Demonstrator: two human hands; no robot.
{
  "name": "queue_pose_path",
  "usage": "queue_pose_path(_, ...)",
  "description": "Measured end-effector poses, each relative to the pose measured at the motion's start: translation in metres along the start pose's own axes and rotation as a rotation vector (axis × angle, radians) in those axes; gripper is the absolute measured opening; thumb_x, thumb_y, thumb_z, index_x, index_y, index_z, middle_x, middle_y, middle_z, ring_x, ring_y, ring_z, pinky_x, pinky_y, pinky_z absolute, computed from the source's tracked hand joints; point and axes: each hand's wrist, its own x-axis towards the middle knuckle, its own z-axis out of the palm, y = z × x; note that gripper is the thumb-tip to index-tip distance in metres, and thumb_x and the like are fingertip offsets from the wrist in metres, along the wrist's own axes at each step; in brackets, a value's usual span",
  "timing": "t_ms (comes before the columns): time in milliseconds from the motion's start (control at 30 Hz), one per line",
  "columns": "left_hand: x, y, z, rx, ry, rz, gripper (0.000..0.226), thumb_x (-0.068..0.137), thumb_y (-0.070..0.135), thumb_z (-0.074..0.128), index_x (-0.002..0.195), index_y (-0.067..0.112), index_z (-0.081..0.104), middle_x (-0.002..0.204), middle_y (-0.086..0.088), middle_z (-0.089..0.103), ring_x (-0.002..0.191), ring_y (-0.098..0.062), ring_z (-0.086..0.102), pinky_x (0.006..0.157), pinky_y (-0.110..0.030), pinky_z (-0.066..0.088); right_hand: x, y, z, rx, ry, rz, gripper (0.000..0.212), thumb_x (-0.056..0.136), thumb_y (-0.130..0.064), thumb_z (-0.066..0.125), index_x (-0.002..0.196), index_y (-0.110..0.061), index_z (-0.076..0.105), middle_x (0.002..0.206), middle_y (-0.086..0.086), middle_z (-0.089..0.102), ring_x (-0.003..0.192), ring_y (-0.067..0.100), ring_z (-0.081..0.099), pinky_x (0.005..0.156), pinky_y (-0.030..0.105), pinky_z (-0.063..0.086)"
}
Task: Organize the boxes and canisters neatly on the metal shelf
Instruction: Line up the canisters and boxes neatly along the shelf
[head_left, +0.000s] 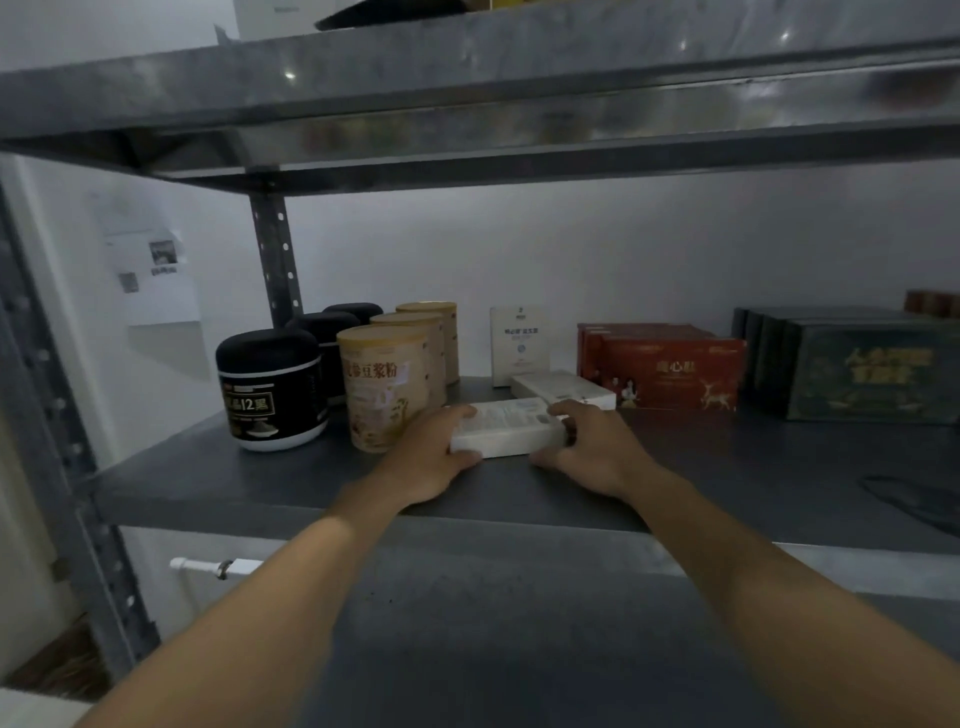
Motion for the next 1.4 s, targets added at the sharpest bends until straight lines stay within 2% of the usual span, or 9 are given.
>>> queue_pose_path(200, 0.005, -0.007, 0.002, 0.009, 0.115, 0.115, 0.046, 0.097, 0.032, 0.057, 0.140, 0.018, 0.049, 0.137, -0.006, 0.053, 0.118, -0.018, 0.050, 0.094, -0.026, 0.039, 0.003, 0.010, 0.000, 0.226, 0.195, -0.104, 0.076, 0.068, -0.023, 0.091, 0.135, -0.020, 0.055, 0.130, 0.005, 0.062, 0.118, 0.018, 0.057, 0.096, 0.023, 0.043)
queue_pose_path(333, 0.004, -0.003, -0.001, -0.063, 0.219, 0.172, 0.034, 0.100, 0.030, 0.050, 0.130, 0.015, 0.056, 0.121, -0.004, 0.061, 0.102, -0.011, 0.051, 0.084, -0.025, 0.041, 0.011, 0.012, 0.003, 0.312, 0.383, -0.213, 0.056, 0.074, -0.014, 0.086, 0.124, -0.015, 0.062, 0.119, 0.007, 0.063, 0.110, 0.020, 0.057, 0.099, 0.039, 0.049)
queue_pose_path(500, 0.005, 0.006, -0.003, -0.231, 0.256, 0.160, 0.030, 0.101, 0.036, 0.044, 0.121, 0.017, 0.057, 0.113, 0.001, 0.062, 0.093, -0.004, 0.056, 0.070, -0.009, 0.043, 0.014, 0.006, -0.001, 0.476, 0.403, -0.273, 0.052, 0.085, -0.014, 0.076, 0.132, -0.018, 0.055, 0.126, 0.003, 0.054, 0.117, 0.017, 0.052, 0.101, 0.028, 0.044)
queue_pose_path(700, 0.005, 0.008, -0.003, -0.557, 0.171, 0.078, 0.036, 0.092, 0.022, 0.065, 0.123, 0.031, 0.048, 0.105, 0.026, 0.056, 0.089, 0.021, 0.053, 0.068, 0.000, 0.044, 0.012, 0.001, -0.001, 0.642, 0.362, -0.219, 0.049, 0.091, -0.026, 0.070, 0.135, -0.018, 0.050, 0.117, -0.005, 0.063, 0.103, 0.007, 0.061, 0.074, 0.009, 0.050)
queue_pose_path(933, 0.009, 0.005, -0.003, -0.667, 0.213, 0.038, 0.034, 0.090, 0.017, 0.067, 0.119, 0.023, 0.051, 0.103, 0.017, 0.062, 0.091, 0.008, 0.060, 0.067, -0.006, 0.049, 0.017, 0.004, 0.001, 0.717, 0.229, -0.147, 0.069, 0.086, -0.026, 0.076, 0.146, -0.026, 0.042, 0.128, -0.004, 0.062, 0.113, 0.013, 0.062, 0.093, 0.036, 0.056)
queue_pose_path(1000, 0.011, 0.007, -0.001, -0.705, 0.234, 0.037, 0.035, 0.090, 0.018, 0.068, 0.120, 0.024, 0.053, 0.105, 0.014, 0.064, 0.094, 0.004, 0.061, 0.067, -0.008, 0.050, 0.018, 0.005, 0.001, 0.752, 0.243, -0.092, 0.068, 0.079, -0.018, 0.083, 0.137, -0.023, 0.048, 0.124, 0.000, 0.065, 0.108, 0.014, 0.064, 0.087, 0.035, 0.058)
queue_pose_path(1133, 0.019, 0.017, 0.004, -0.753, 0.392, 0.118, 0.035, 0.092, 0.019, 0.066, 0.126, 0.023, 0.059, 0.109, 0.006, 0.068, 0.097, -0.003, 0.065, 0.073, -0.015, 0.050, 0.015, 0.008, -0.002, 0.702, 0.327, -0.046, 0.063, 0.066, -0.008, 0.090, 0.117, -0.015, 0.053, 0.110, -0.002, 0.065, 0.092, 0.001, 0.061, 0.062, 0.012, 0.050)
queue_pose_path(1233, 0.023, 0.032, 0.009, -0.751, 0.443, 0.190, 0.039, 0.095, 0.019, 0.060, 0.134, 0.021, 0.056, 0.110, 0.011, 0.066, 0.095, 0.004, 0.064, 0.073, -0.015, 0.051, 0.012, 0.011, -0.006, 0.654, 0.372, -0.066, 0.063, 0.062, -0.004, 0.091, 0.112, -0.017, 0.056, 0.106, -0.006, 0.063, 0.091, 0.001, 0.058, 0.059, 0.008, 0.048)
queue_pose_path(1400, 0.035, 0.041, 0.013, -0.742, 0.435, 0.223, 0.041, 0.096, 0.023, 0.059, 0.137, 0.021, 0.054, 0.118, 0.002, 0.066, 0.099, -0.004, 0.066, 0.075, -0.021, 0.056, 0.012, 0.014, -0.010, 0.588, 0.335, -0.049, 0.051, 0.061, -0.010, 0.092, 0.101, -0.013, 0.060, 0.099, -0.005, 0.067, 0.088, 0.006, 0.064, 0.059, 0.013, 0.048)
